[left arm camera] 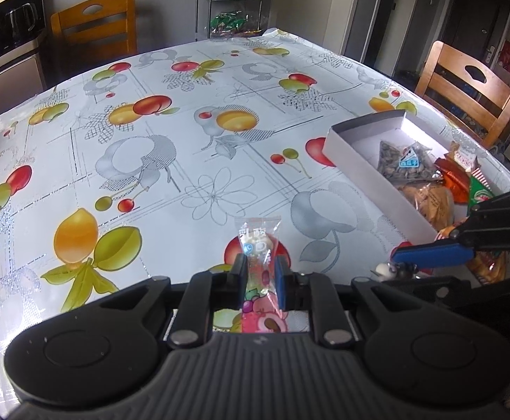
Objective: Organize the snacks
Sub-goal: 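Lift and carry the pink candy bag and small candy over the box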
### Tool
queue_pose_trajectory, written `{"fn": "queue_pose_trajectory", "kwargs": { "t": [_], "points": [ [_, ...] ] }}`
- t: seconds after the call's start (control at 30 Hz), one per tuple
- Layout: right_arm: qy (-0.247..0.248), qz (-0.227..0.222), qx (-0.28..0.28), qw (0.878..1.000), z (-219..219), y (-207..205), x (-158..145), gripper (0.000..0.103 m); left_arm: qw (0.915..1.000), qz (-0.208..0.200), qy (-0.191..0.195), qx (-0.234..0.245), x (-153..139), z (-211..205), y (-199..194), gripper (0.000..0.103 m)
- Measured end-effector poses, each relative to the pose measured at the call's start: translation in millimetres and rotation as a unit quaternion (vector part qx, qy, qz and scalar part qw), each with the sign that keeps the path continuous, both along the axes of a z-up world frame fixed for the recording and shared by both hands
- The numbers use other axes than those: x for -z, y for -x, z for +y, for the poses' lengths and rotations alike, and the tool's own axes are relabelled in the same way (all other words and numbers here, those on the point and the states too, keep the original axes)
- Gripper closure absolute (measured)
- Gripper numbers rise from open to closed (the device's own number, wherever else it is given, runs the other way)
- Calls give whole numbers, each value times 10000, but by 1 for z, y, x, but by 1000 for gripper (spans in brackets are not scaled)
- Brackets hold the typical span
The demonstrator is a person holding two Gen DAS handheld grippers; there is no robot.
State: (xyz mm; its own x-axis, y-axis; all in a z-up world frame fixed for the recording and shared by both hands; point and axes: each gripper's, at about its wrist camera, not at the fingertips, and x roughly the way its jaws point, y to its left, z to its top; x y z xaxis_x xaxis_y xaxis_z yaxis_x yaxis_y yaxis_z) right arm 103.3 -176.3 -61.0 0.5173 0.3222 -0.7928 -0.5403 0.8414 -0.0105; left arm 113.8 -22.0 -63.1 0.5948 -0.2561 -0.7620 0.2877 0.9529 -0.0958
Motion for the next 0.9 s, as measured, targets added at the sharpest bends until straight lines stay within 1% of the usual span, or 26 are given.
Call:
{"fn": "queue_pose_trajectory", "kwargs": {
  "t": [0.4,0.63,0.9],
  "points": [
    [-205,-168,330,9991,-17,-2,-16,78,9997,-201,38,142,-22,-16,-3,91],
    [-269,-243,462,9983,-25,-3,-23,78,9995,-261,97,156,-29,-20,-3,91],
    [-388,-360,730,9959,-43,-5,-32,78,9989,-337,110,291,-37,-34,-4,91]
  ]
}}
